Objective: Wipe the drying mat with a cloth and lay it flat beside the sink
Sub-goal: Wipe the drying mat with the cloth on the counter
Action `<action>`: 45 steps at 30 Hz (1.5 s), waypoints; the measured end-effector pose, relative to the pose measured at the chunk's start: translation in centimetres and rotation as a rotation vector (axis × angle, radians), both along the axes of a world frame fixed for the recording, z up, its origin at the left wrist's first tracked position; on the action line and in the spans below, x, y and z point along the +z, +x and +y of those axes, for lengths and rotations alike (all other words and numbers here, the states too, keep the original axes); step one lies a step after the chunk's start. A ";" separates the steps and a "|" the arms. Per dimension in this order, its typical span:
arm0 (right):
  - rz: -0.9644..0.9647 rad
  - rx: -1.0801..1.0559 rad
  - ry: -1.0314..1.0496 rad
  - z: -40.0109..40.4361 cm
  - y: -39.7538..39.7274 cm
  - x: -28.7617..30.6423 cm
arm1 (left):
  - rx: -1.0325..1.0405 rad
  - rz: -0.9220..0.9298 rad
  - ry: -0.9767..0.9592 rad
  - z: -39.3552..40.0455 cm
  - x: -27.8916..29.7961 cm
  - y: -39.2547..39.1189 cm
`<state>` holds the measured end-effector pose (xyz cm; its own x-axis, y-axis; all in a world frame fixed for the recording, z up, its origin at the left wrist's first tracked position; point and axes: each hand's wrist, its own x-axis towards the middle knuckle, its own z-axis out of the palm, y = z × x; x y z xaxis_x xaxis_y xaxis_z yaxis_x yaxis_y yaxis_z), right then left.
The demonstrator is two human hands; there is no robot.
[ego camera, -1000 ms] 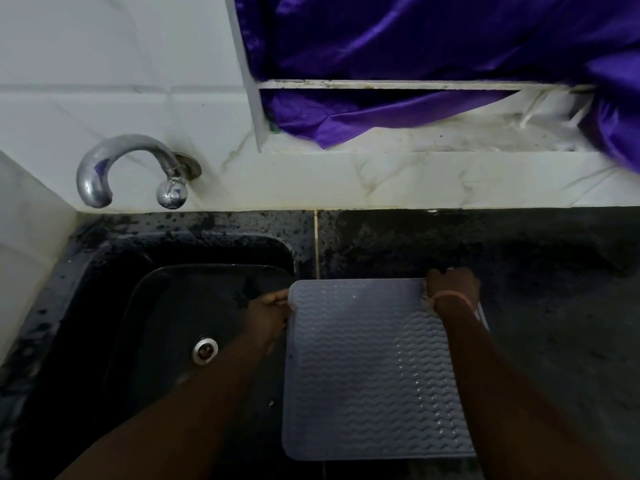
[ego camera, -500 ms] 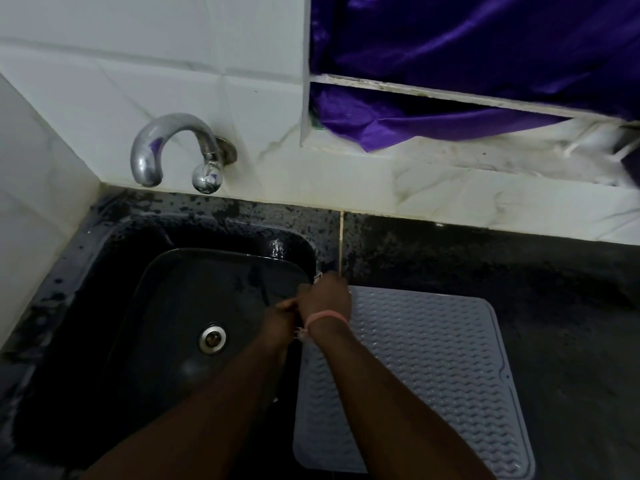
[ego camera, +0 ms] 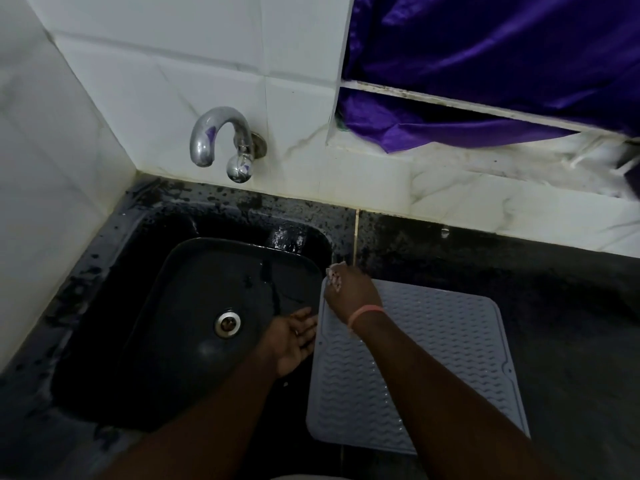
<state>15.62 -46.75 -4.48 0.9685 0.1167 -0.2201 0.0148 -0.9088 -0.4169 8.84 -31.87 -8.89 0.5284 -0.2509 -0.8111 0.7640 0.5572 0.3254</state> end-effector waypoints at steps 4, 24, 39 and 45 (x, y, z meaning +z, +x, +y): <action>0.188 0.219 -0.122 3.6 -1.6 -0.1 | 0.188 0.018 -0.103 -0.1 -0.1 -1.5; 0.073 -0.151 0.394 2.9 -10.1 0.8 | 0.254 0.002 -0.205 0.9 0.2 -5.2; 0.045 0.177 0.132 3.6 -15.6 -0.8 | 0.363 0.029 -0.159 0.5 -0.4 -10.8; -0.053 -0.137 0.279 0.5 -15.0 0.4 | 0.172 0.080 -0.083 2.1 0.3 -11.7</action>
<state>0.66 -46.22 -4.03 0.9886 0.0327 -0.1468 -0.0719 -0.7546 -0.6522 -2.89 -29.77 -8.62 0.5042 -0.2302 -0.8323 0.6765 0.7044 0.2149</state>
